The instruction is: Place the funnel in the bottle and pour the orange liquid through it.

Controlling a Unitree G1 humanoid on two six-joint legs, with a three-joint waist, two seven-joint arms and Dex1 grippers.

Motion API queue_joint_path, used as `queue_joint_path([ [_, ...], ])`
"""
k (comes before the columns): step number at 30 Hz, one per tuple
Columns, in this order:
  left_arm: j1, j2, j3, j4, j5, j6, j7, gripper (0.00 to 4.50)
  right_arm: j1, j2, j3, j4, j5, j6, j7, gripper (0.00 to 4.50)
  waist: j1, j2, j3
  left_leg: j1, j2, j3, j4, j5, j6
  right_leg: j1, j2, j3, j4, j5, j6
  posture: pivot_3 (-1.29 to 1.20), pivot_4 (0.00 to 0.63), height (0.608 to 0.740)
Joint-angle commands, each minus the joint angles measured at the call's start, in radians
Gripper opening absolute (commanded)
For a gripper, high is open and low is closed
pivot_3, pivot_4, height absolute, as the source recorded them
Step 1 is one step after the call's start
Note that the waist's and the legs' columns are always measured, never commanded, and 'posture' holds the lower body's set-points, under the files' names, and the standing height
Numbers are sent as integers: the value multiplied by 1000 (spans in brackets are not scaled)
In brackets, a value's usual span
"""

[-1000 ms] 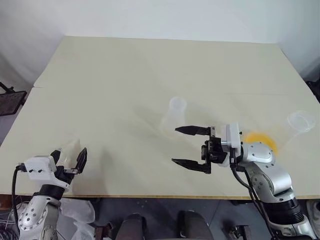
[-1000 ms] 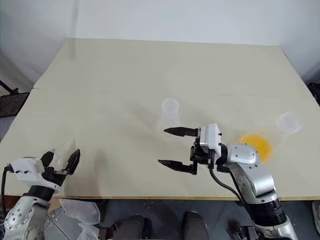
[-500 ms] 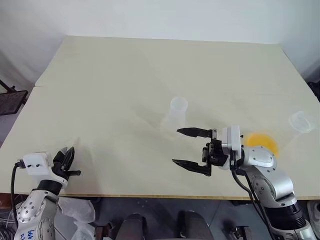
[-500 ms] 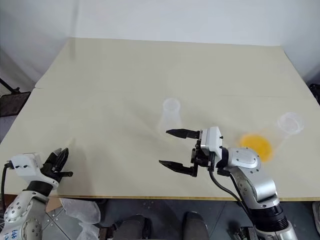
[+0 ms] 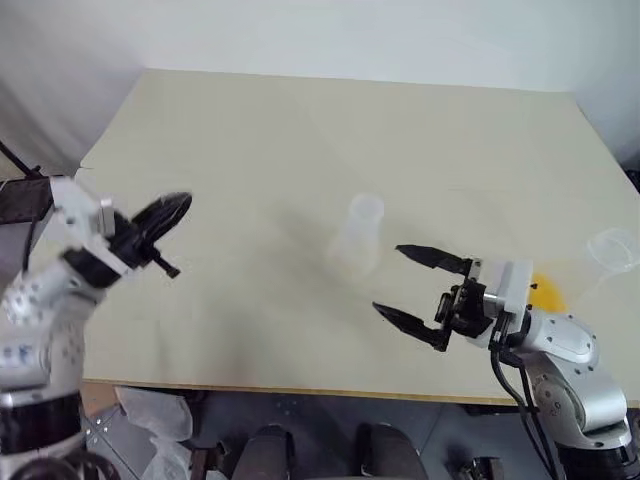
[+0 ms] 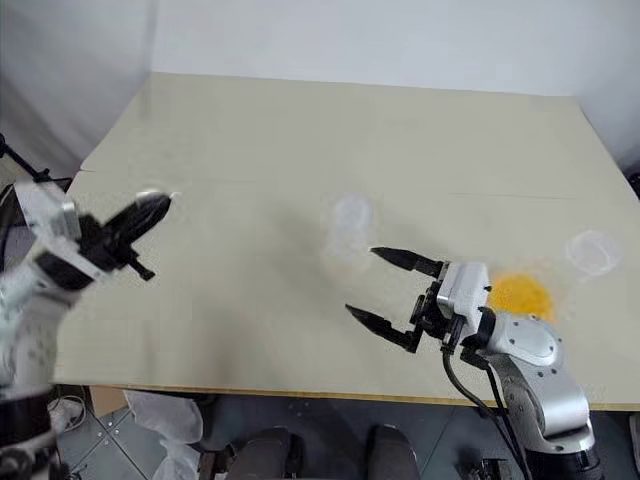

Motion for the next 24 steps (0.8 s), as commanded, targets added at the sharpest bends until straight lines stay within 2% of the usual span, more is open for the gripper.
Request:
queue_joint_path([
  [1,-231,43,-169,148,62,-64,-268,29,53,48,-94,-72,38,-18,-116,4500,-1,0,0,0,0,2,0,0,0,0,0,-1,0,0,0,0,150,740],
  [5,-573,-4,-347,450,209,-201,-484,29,123,126,-133,-106,24,-60,-210,4500,-3,0,0,-1,1,5,-3,0,-1,-2,1,-5,0,0,0,0,150,740],
  [10,-770,-95,-425,691,312,-327,-580,29,179,183,-89,-135,-35,-102,-261,4500,-22,0,0,1,1,9,-5,0,-1,-2,1,-3,-1,0,0,0,150,740],
  [17,-890,-188,-465,865,399,-410,-630,29,211,221,-40,-146,-85,-144,-307,4500,-25,0,0,1,2,9,-4,1,-1,-3,1,-3,0,0,0,0,150,740],
  [24,-948,-264,-493,948,486,-473,-599,29,211,230,-22,-141,-90,-161,-329,4500,-20,0,1,-1,2,8,-3,1,-1,-3,0,-4,0,0,0,0,150,740],
])
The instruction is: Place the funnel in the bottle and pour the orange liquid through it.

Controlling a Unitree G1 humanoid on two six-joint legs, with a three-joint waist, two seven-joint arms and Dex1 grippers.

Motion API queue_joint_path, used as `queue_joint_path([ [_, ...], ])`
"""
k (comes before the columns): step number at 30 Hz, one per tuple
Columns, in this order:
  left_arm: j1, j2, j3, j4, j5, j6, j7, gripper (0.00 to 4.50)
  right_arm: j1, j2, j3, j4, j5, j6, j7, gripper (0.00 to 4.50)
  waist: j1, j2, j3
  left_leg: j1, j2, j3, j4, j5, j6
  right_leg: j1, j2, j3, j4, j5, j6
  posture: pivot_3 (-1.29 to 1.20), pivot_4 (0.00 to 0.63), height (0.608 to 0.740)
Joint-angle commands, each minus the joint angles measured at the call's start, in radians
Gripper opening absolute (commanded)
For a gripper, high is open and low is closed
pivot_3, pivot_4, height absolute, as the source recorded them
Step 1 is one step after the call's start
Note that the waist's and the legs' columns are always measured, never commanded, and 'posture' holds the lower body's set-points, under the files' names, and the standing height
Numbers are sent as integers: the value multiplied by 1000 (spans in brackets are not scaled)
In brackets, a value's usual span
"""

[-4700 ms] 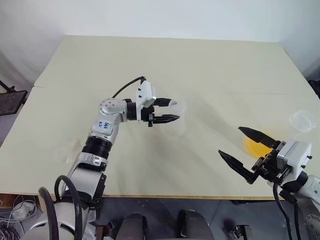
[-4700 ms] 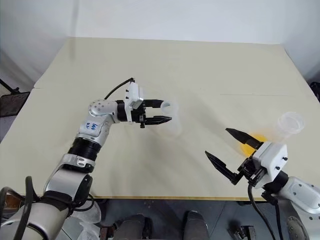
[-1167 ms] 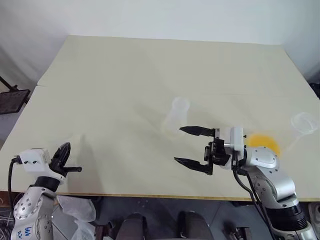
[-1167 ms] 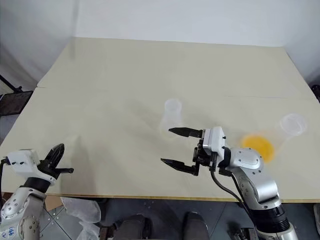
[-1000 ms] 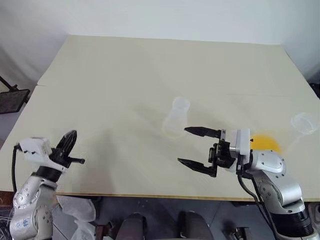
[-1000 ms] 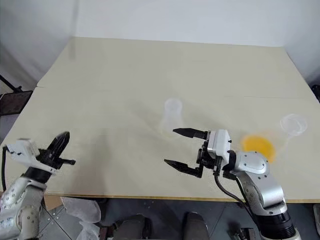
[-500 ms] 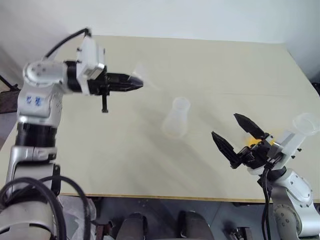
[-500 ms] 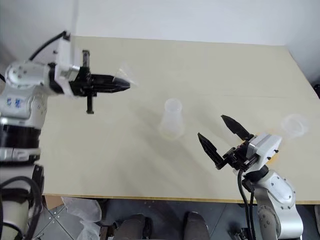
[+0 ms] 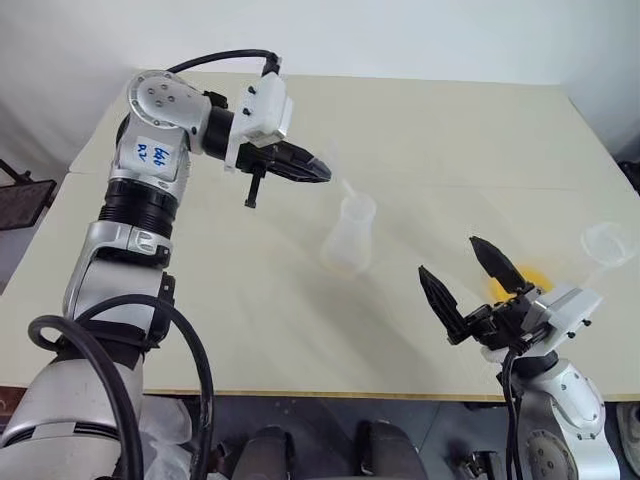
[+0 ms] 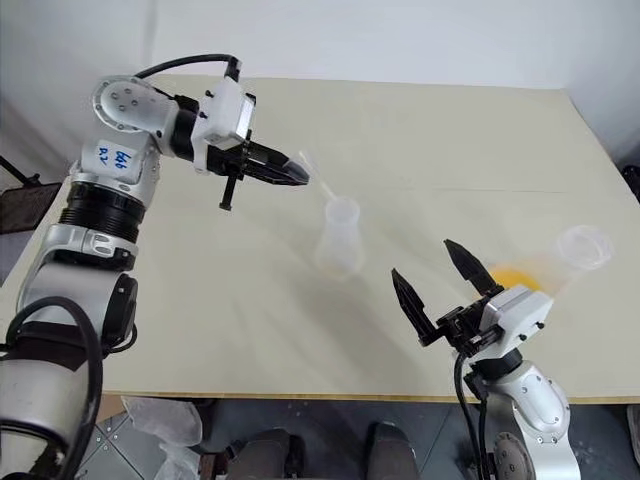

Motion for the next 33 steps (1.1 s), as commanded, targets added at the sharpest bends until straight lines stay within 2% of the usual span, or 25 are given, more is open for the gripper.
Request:
queue_joint_path([
  [1,-48,-29,-5,4,24,-27,-1,29,0,6,2,-34,-1,-30,-15,4500,1,0,0,0,0,-1,0,0,0,0,0,0,0,0,0,0,150,740],
  [10,-78,-57,-25,49,76,-72,-39,29,-4,12,18,-31,-16,-45,-33,4500,-2,0,0,0,0,0,0,0,0,0,0,0,0,0,0,0,150,740],
  [13,-87,-63,-32,59,90,-74,-57,687,-5,14,24,-27,-20,-51,-38,4500,-2,0,0,0,0,0,0,0,0,0,0,0,0,0,0,0,150,740],
  [19,-91,-76,-25,63,81,-71,-69,2516,-6,18,32,-20,-26,-61,-44,4500,-1,0,0,-1,0,-1,1,0,0,0,0,0,0,0,0,0,150,740],
  [23,-73,-98,2,22,22,-23,-102,3808,-5,19,38,-14,-30,-68,-43,4500,-1,0,0,-1,0,-1,1,0,0,0,0,0,0,0,0,0,150,740],
  [25,-36,-97,44,-18,-50,56,-129,4427,-8,13,29,-13,-24,-65,-43,4500,-2,0,0,-1,0,-1,1,0,0,0,0,0,0,0,0,0,150,740],
  [29,97,-59,139,-82,-173,130,-124,4491,4,-8,-23,-24,3,-41,-54,4500,-10,2,-1,1,1,-1,1,0,0,0,0,1,2,0,0,0,150,740],
  [33,263,-20,263,-171,-269,192,4,4491,55,-32,-115,-49,47,-31,-65,4500,-17,2,-1,3,2,-4,0,0,0,0,0,2,3,0,0,0,150,740],
])
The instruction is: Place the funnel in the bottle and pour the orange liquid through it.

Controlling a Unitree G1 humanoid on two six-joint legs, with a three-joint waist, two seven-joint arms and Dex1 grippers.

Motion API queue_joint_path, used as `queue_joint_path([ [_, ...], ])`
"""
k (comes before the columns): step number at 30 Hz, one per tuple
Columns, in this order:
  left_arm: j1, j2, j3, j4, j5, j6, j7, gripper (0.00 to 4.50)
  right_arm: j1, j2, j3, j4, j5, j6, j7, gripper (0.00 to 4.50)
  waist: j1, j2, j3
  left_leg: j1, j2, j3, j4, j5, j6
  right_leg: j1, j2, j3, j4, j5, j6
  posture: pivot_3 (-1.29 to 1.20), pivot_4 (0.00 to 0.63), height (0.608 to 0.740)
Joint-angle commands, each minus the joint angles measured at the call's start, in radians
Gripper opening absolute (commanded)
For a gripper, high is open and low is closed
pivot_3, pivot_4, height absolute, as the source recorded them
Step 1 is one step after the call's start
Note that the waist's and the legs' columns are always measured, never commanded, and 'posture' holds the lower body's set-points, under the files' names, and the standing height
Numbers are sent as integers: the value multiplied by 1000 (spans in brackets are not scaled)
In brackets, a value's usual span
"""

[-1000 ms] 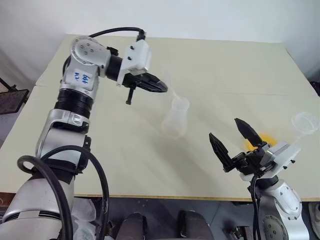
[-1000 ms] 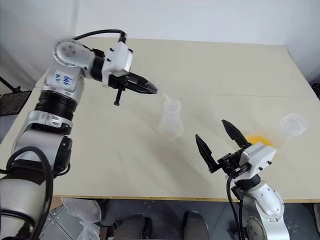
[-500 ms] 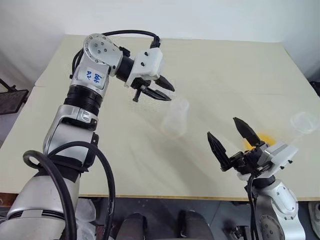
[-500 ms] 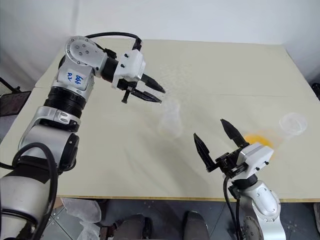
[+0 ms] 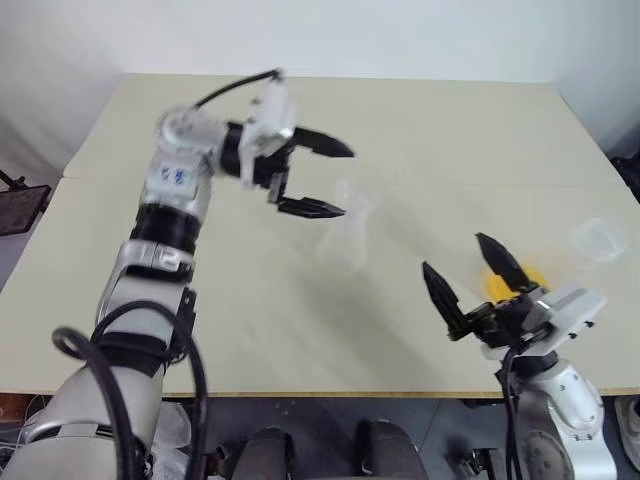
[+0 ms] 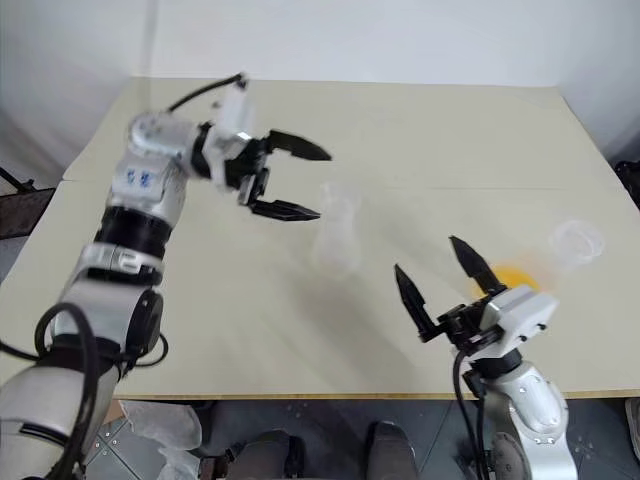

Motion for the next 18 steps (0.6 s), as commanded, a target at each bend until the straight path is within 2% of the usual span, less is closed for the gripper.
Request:
queue_joint_path([
  [1,102,30,124,-121,-94,37,80,4491,59,-27,-103,-53,49,-6,-6,4500,0,0,0,0,0,0,0,0,0,0,0,0,0,0,0,0,150,740],
  [3,213,37,168,-229,-120,73,153,4491,112,-38,-177,-54,69,-21,0,4500,6,0,0,-1,-1,-4,1,0,0,0,0,0,0,0,0,0,150,740],
  [9,514,39,193,-548,-169,190,286,4491,277,-15,-359,7,135,-69,36,4500,21,0,0,-2,-2,-9,3,0,0,3,-1,1,0,0,0,0,150,740],
  [14,589,36,173,-653,-186,217,315,4491,389,0,-424,98,169,-87,97,4500,22,0,0,-1,-2,-7,3,0,0,4,0,4,-1,0,0,0,150,740],
  [18,621,29,159,-725,-208,237,334,4491,410,-19,-458,127,226,-43,95,4500,17,1,0,4,-1,-4,1,0,0,5,0,9,-1,0,0,0,150,740],
])
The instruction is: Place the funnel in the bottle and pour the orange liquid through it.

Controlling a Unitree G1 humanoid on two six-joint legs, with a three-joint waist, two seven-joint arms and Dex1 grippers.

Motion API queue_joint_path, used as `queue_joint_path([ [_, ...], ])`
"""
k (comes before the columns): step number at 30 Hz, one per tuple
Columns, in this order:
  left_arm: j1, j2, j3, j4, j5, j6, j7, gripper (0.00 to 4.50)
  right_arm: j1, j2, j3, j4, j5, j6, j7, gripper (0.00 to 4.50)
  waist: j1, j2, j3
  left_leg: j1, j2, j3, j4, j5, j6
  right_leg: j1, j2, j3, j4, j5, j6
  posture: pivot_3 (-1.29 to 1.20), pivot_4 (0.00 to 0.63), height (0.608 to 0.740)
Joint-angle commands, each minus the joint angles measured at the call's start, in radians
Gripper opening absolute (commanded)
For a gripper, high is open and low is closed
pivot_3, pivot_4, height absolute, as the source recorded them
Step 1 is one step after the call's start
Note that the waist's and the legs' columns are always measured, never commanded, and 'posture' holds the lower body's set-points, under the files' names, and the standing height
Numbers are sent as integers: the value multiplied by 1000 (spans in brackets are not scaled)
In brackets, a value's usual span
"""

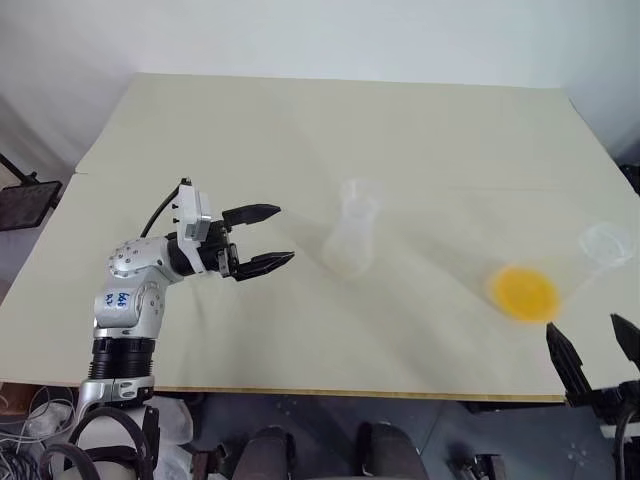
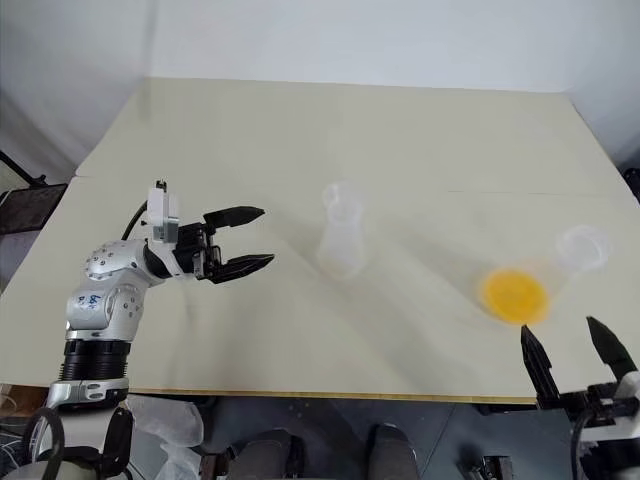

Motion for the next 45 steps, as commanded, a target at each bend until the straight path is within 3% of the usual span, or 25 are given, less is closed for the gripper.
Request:
queue_joint_path([
  [1,30,1,-13,-102,-49,33,14,4491,-4,-31,-65,4,72,34,-11,4500,-3,0,0,1,0,0,-1,0,0,1,0,1,0,0,0,0,150,740],
  [5,72,24,-40,-187,-70,80,7,4491,-29,-82,-90,3,129,112,-31,4500,-5,2,-1,8,1,6,-5,0,0,3,1,6,-1,0,0,0,150,740],
  [16,108,27,-42,-288,-115,155,74,4491,-309,-260,-123,111,197,339,-164,4500,3,4,-2,7,0,6,-4,0,0,3,1,8,-1,0,0,0,150,740],
  [26,118,34,-40,-318,-125,158,103,4491,-472,-309,-88,201,180,463,-163,4500,0,4,-2,7,0,7,-4,0,0,2,1,8,-1,0,0,0,150,740],
  [40,133,31,-40,-336,-118,134,139,4491,-624,-315,-37,284,132,486,-95,4500,-1,4,-2,7,0,7,-4,0,0,2,1,8,-1,0,0,0,150,740],
  [43,130,33,-38,-334,-117,129,144,4500,-637,-318,-23,296,119,486,-77,3866,0,4,-2,6,0,7,-4,0,0,2,1,8,-2,0,0,0,150,740],
  [45,127,33,-38,-332,-114,123,146,4500,-646,-314,-21,296,119,485,-69,3180,0,4,-2,6,0,7,-4,0,0,2,1,8,-1,0,0,0,150,740],
])
